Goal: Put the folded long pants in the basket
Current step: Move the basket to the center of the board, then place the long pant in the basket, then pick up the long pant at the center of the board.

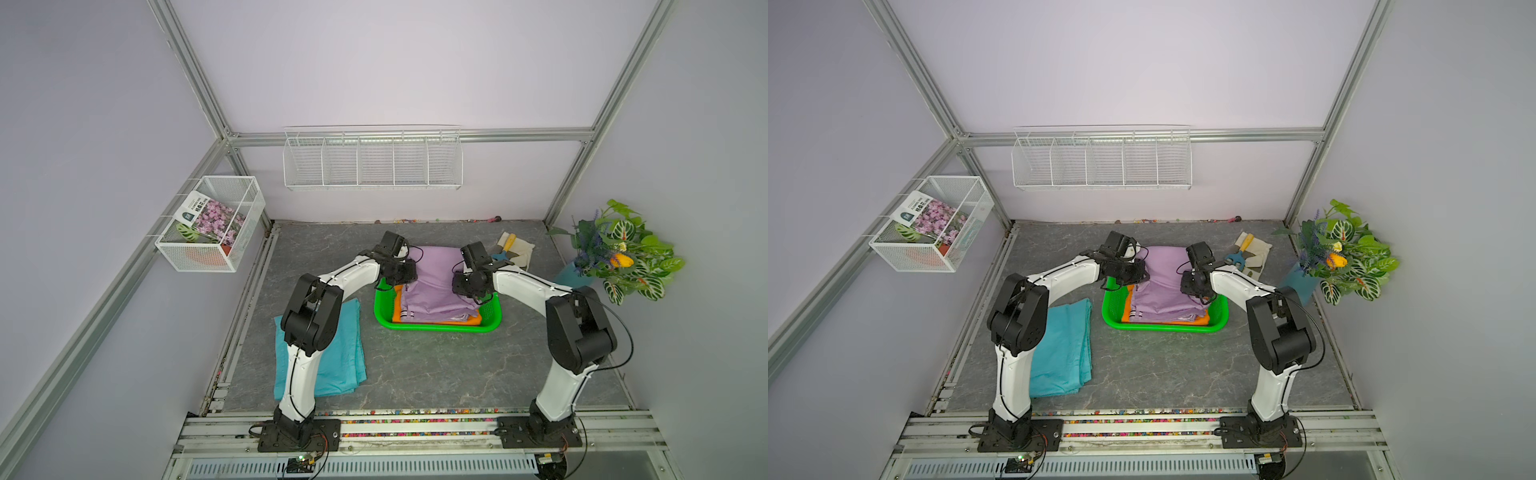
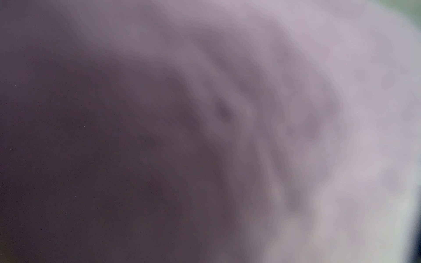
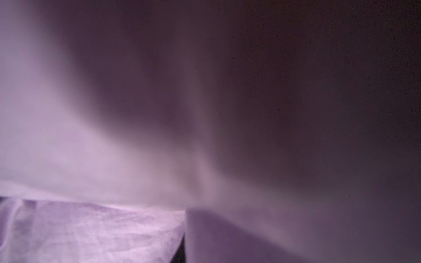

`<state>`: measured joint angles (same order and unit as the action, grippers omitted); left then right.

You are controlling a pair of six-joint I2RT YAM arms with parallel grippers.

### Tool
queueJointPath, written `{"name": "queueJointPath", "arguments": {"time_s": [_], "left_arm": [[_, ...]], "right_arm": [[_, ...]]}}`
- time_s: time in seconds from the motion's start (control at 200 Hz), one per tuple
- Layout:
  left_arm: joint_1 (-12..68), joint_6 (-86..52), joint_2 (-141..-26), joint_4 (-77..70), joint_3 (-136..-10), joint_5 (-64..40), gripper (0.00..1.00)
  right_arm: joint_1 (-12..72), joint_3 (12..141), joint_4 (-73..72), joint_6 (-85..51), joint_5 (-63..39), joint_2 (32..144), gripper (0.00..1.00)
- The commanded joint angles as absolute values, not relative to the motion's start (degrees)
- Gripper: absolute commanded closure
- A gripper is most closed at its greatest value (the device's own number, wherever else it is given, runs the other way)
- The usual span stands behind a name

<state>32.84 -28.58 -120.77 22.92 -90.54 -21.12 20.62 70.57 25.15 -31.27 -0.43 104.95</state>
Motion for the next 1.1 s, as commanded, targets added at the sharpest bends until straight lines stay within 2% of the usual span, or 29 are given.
{"name": "queueJointPath", "arguments": {"time_s": [0.0, 0.125, 0.185, 0.26, 0.33, 0.395, 0.47, 0.545, 0.805, 0.93, 1.095], "left_arm": [[31.7, -27.5, -123.2, 24.3, -92.0, -20.8, 1.0], [30.3, -27.6, -123.8, 24.8, -94.1, -22.1, 1.0], [29.8, -27.6, -124.1, 25.3, -95.5, -23.2, 0.87], [29.3, -27.6, -124.3, 26.2, -97.7, -24.5, 0.68], [29.1, -27.5, -124.4, 27.6, -99.7, -24.8, 0.54], [29.1, -27.5, -124.2, 28.9, -101.3, -24.8, 0.47], [29.1, -27.1, -123.7, 30.6, -102.7, -24.8, 0.44], [29.1, -26.6, -122.6, 32.1, -103.7, -24.8, 0.41], [28.5, -23.7, -113.3, 36.3, -102.8, -23.7, 0.39], [27.3, -24.2, -104.2, 35.2, -95.2, -21.5, 0.39], [24.9, -24.7, -88.9, 34.3, -81.2, -14.9, 0.4]], "right_arm": [[20.0, 69.6, 29.1, -30.0, 2.0, 106.6, 0.96], [20.0, 71.1, 29.0, -29.2, 0.9, 104.1, 0.69], [19.9, 72.4, 29.5, -28.7, 0.4, 103.5, 0.56], [19.4, 74.6, 30.6, -27.9, 0.4, 103.3, 0.44], [18.8, 76.3, 31.5, -27.3, 0.1, 103.3, 0.35], [18.0, 77.7, 32.8, -26.9, 0.0, 103.2, 0.25], [17.0, 78.5, 33.5, -26.6, -0.6, 102.3, 0.17], [16.4, 79.1, 33.7, -26.0, -1.4, 100.5, 0.02], [18.0, 83.6, 36.0, -23.2, -7.6, 94.0, 0.01], [23.9, 83.3, 37.1, -22.0, -5.0, 90.4, 0.01], [34.4, 76.9, 30.7, -24.2, -6.2, 85.7, 0.03]]}}
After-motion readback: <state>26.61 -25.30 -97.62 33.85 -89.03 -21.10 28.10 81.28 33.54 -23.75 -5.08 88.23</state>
